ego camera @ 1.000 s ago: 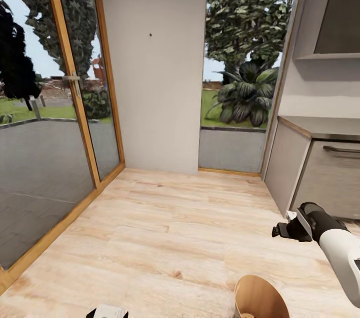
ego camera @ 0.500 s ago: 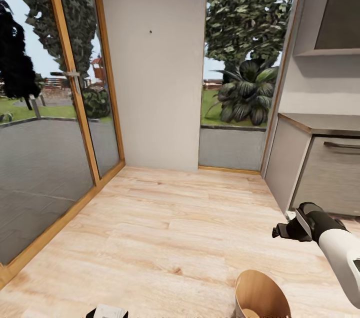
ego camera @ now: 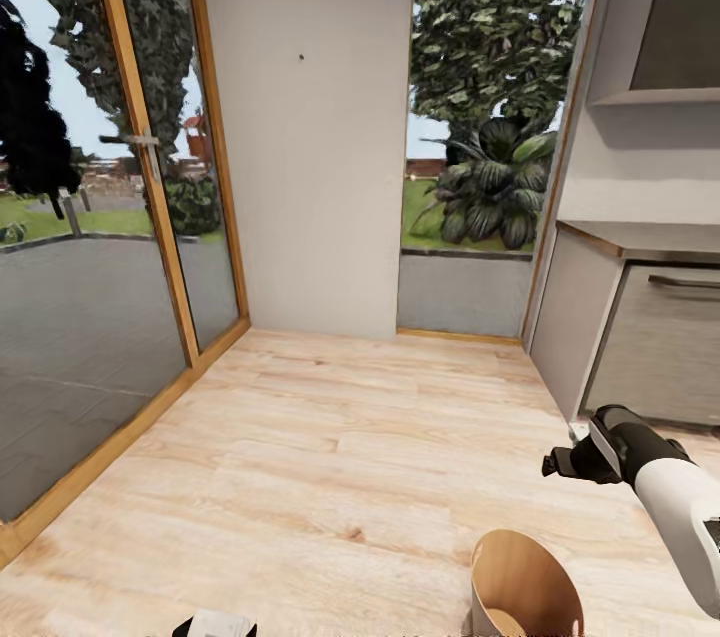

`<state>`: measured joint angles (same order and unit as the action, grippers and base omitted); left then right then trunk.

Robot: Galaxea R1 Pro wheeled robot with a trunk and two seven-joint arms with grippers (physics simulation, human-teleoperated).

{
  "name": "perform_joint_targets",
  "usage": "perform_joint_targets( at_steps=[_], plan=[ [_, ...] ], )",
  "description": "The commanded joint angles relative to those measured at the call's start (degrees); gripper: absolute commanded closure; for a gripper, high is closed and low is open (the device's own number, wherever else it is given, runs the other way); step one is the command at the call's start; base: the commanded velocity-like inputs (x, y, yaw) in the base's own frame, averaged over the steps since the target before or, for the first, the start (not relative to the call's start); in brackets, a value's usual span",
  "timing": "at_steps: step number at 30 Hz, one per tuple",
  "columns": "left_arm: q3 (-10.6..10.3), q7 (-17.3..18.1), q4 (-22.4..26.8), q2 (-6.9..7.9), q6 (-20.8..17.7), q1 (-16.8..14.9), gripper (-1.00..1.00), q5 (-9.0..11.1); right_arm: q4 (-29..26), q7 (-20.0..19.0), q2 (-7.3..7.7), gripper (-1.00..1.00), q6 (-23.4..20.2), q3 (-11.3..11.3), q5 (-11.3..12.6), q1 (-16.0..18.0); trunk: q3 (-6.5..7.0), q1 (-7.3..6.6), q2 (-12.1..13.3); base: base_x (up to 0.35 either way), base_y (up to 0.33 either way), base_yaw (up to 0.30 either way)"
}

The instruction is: Put the three can of soda from the living room inside the tash can in the kitchen.

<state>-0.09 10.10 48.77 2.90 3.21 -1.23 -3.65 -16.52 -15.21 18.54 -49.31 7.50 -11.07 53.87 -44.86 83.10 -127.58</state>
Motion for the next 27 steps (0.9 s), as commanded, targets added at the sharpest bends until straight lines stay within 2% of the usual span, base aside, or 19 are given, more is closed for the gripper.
perform_joint_targets(
  at_steps=[1, 27],
  plan=[
    [0.00, 0.00, 0.00, 0.00, 0.01, 0.00, -1.00, -0.01, 0.00, 0.00, -0.04, -1.00, 0.00, -0.03, -0.01, 0.00, -0.18, 0.23, -0.42, 0.000, 0.000, 0.000],
    [-0.33, -0.02, -0.01, -0.03, 0.20, 0.01, -1.00, -0.20, 0.00, 0.02, -0.32, -1.00, 0.00, -0.02, 0.15, -0.05, -4.85, 5.94, -10.84, 0.000, 0.000, 0.000]
  ],
)
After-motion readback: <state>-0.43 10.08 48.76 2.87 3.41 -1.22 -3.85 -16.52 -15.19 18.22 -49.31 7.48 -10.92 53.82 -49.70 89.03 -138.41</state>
